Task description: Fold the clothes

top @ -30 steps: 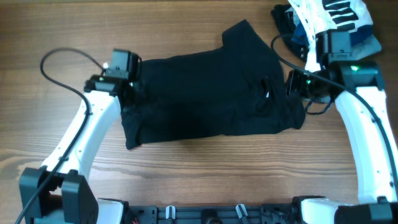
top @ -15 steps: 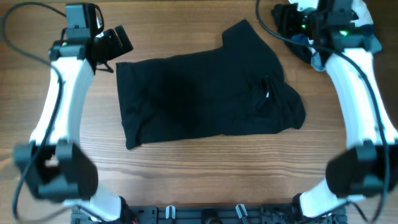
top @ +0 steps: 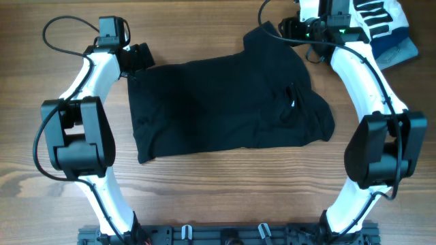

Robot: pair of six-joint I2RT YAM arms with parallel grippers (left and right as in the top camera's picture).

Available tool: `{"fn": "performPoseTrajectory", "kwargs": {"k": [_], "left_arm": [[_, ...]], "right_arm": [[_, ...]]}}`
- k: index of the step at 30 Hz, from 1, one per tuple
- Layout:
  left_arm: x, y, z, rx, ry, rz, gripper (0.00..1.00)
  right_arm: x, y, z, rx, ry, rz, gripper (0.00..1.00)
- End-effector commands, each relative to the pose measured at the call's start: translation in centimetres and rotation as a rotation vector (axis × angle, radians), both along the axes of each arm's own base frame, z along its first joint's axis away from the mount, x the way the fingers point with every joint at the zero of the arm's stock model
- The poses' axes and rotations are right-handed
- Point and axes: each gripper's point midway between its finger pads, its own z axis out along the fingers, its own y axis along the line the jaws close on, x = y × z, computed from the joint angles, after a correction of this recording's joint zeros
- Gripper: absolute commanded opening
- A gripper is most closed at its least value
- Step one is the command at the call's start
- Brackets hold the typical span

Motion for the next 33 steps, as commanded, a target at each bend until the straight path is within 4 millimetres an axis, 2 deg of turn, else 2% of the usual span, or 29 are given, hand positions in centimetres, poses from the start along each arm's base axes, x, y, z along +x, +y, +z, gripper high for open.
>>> {"fn": "performPoseTrajectory", "kwargs": {"k": [1,7,13,16,19,22,25,26,29,33], "left_arm": [[0.6,0.4,-1.2,0.026,0.01,-0.012,0.91],[0.4,0.4,-2.2,0.025,0.027,-0.013,0.89],[0.1,0.4,-4.4,0.024,0.066,-0.014,0.88],[0.2,0.4,-5.1,0.023,0.072,-0.013,0.82],[-0.2,0.2,-5.8,0.022,0.094,-0.017,0.6],[-0.9,-0.4,-6.3,0.021,0.128,-0.029,0.25],[-1.3,-0.9,-6.4,0.021,0.145,-0.037,0.08],[-1.5,-0.9,-6.4,0.021,0.152,-0.038,0.04],[-2.1,-0.7,-5.5,0.035,0.167,-0.033,0.04],[-3.0,-0.4,-2.5,0.052,0.166,-0.026,0.04]], "right_arm": [[0.7,0.6,-2.3,0.001,0.023,0.025,0.68],[1.0,0.6,-3.6,-0.001,0.039,0.025,0.68],[1.9,0.6,-2.8,0.002,-0.013,0.025,0.68],[2.4,0.7,-2.7,0.004,-0.036,0.024,0.68],[2.9,0.7,-3.5,0.022,-0.033,0.007,0.68],[3.1,0.7,-4.8,0.038,-0.01,-0.008,0.67],[3.6,0.8,-5.7,0.042,-0.015,-0.012,0.64],[3.8,0.9,-6.1,0.047,-0.018,-0.014,0.64],[4.5,1.1,-6.5,0.07,-0.033,-0.026,0.63],[5.5,1.7,-7.7,0.12,-0.05,-0.044,0.63]]}}
